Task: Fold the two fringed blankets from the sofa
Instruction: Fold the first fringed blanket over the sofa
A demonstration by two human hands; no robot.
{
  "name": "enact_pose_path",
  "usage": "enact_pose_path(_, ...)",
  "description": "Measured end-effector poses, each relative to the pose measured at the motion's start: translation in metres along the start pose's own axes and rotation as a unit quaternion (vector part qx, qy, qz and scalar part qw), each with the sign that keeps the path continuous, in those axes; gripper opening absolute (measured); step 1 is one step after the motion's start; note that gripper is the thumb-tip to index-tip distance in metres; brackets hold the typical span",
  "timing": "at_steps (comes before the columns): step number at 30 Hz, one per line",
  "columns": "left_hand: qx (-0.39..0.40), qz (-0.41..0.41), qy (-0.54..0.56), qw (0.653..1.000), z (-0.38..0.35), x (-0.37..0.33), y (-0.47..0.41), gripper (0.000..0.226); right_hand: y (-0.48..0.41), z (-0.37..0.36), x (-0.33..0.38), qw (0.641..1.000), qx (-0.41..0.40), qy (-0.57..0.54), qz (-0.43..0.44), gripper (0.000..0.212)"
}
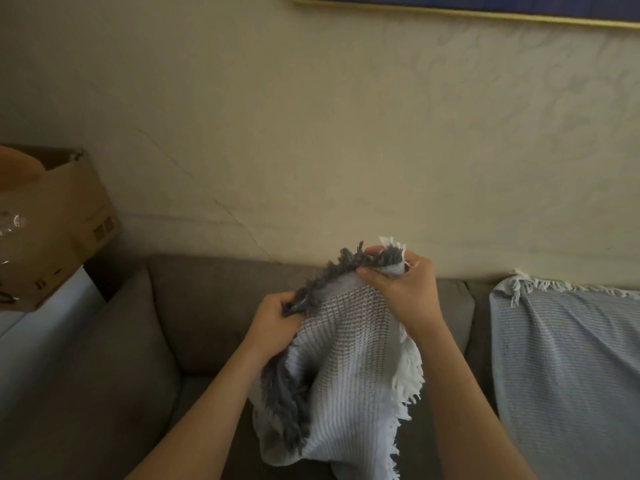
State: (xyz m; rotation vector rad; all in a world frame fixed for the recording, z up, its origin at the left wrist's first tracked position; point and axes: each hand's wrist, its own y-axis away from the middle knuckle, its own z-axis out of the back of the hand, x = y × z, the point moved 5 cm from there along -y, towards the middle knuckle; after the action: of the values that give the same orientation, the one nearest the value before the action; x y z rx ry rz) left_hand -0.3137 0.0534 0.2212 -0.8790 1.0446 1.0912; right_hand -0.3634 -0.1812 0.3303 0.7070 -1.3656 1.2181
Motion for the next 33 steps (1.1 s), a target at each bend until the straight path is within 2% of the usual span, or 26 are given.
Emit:
enact_pose_path(1,-0.038,-0.005,-0.002,0.999,0.005,-0.002,-0.001,0.012,-0.001,0.002,-0.002,0.999,0.007,0.036,0.008,0.029)
enact_pose_path(3,-0.113,-0.028,-0.026,0.993,0.016,-0.015,-0.004,0.017,-0.004,0.003,0.0,0.989,0.03,0.143,0.027,0.026)
enact_pose_path(5,-0.141,-0.073,-0.074,0.985,0.021,-0.033,-0.007,0.026,-0.011,0.004,0.003,0.959,0.065,0.268,0.058,0.018)
enact_pose_path(6,-0.139,-0.094,-0.105,0.98,0.022,-0.039,-0.01,0.028,-0.014,0.003,0.004,0.948,0.08,0.303,0.063,0.026)
enact_pose_path(8,-0.111,-0.128,-0.148,0.974,0.02,-0.05,-0.016,0.033,-0.02,0.002,0.006,0.924,0.107,0.362,0.056,0.017)
enact_pose_path(10,-0.076,-0.159,-0.164,0.971,0.015,-0.062,-0.018,0.039,-0.024,-0.001,0.004,0.88,0.146,0.451,0.035,0.048)
enact_pose_path(11,-0.065,-0.177,-0.167,0.968,0.013,-0.069,-0.018,0.042,-0.026,-0.003,0.002,0.854,0.17,0.492,0.027,0.056)
enact_pose_path(13,-0.041,-0.196,-0.172,0.965,0.008,-0.082,-0.016,0.05,-0.024,-0.013,-0.001,0.805,0.216,0.552,0.022,0.044)
enact_pose_path(14,-0.03,-0.199,-0.175,0.964,0.006,-0.086,-0.016,0.053,-0.025,-0.017,-0.006,0.796,0.229,0.559,0.018,0.03)
enact_pose_path(16,-0.013,-0.207,-0.182,0.961,0.003,-0.092,-0.017,0.056,-0.026,-0.026,-0.015,0.81,0.231,0.538,0.016,0.01)
enact_pose_path(20,-0.004,-0.203,-0.183,0.962,0.004,-0.093,-0.021,0.052,-0.026,-0.043,-0.036,0.869,0.236,0.431,0.051,0.011)
enact_pose_path(22,-0.006,-0.194,-0.174,0.965,0.006,-0.093,-0.022,0.052,-0.023,-0.046,-0.04,0.91,0.2,0.36,0.043,0.002)
enact_pose_path(26,0.007,-0.185,-0.175,0.967,0.009,-0.082,-0.027,0.045,-0.023,-0.044,-0.046,0.955,0.144,0.259,0.009,0.016)
enact_pose_path(29,-0.009,-0.206,-0.211,0.955,0.007,-0.071,-0.036,0.037,-0.026,-0.048,-0.038,0.964,0.138,0.225,-0.01,0.013)
enact_pose_path(31,-0.01,-0.209,-0.2,0.957,0.004,-0.065,-0.038,0.027,-0.029,-0.054,-0.034,0.948,0.177,0.265,-0.005,0.035)
enact_pose_path(33,-0.01,-0.198,-0.183,0.963,0.001,-0.059,-0.04,0.026,-0.032,-0.059,-0.032,0.918,0.216,0.332,0.014,0.051)
